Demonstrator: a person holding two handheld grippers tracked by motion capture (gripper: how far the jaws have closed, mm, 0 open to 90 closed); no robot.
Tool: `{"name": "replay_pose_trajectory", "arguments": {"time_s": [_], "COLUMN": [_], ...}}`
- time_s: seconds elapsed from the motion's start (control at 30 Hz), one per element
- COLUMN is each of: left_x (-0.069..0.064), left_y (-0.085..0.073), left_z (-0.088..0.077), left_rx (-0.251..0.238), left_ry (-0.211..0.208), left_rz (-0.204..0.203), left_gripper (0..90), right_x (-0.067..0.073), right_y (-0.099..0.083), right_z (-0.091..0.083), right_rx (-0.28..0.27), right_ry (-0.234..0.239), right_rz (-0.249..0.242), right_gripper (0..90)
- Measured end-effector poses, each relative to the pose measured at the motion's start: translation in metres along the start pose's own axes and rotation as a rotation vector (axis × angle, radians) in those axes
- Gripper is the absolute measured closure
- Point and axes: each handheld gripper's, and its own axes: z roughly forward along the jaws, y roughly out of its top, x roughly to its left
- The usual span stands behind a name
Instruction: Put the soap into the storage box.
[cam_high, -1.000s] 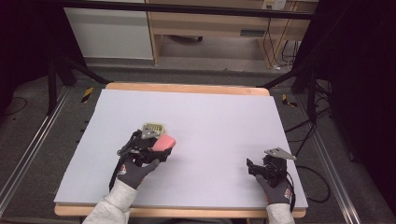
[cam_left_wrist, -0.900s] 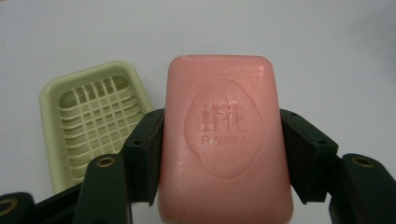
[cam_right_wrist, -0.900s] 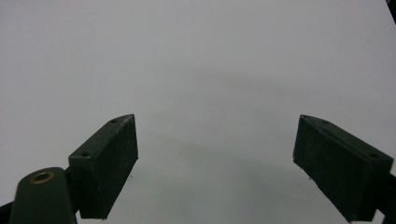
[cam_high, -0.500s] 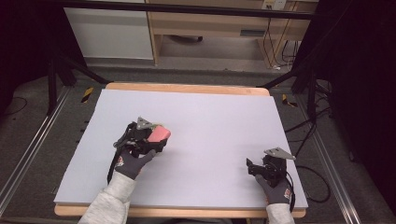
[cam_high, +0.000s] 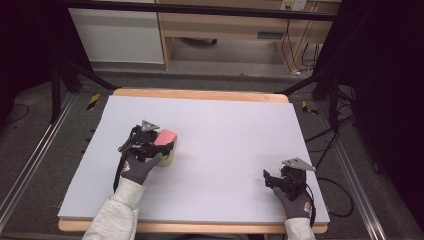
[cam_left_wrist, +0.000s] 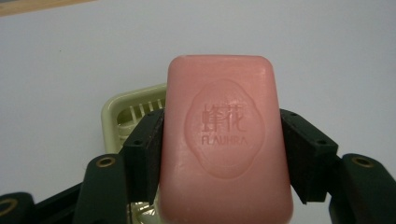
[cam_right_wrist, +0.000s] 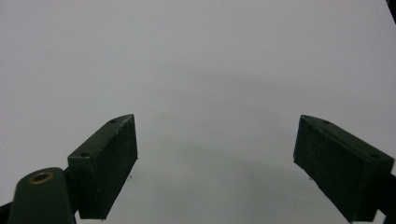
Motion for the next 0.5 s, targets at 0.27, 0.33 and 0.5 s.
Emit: {"name": "replay_pose_trajectory", "arguments": {"time_s": [0.27,0.33,0.5], "left_x": [0.009,0.011,0.015], "left_y": [-0.001,-0.002,-0.004], "left_z": [0.008,0.009,0.015], "left_rx": [0.000,0.002,0.013], "left_ry": [0.020,0.023,0.041], "left_rz": [-0.032,-0.037,-0.036], "left_gripper": [37.2,37.2,37.2], "right_x": [0.001,0.001,0.002], "right_y": [0.000,0.000,0.000], "right_z": [0.000,0.001,0.001], "right_rx": [0.001,0.002,0.002], "right_ry": [0.001,0.001,-0.002], "right_rz": [-0.007,-0.006,-0.005], "right_gripper": [13.7,13.7,13.7]}}
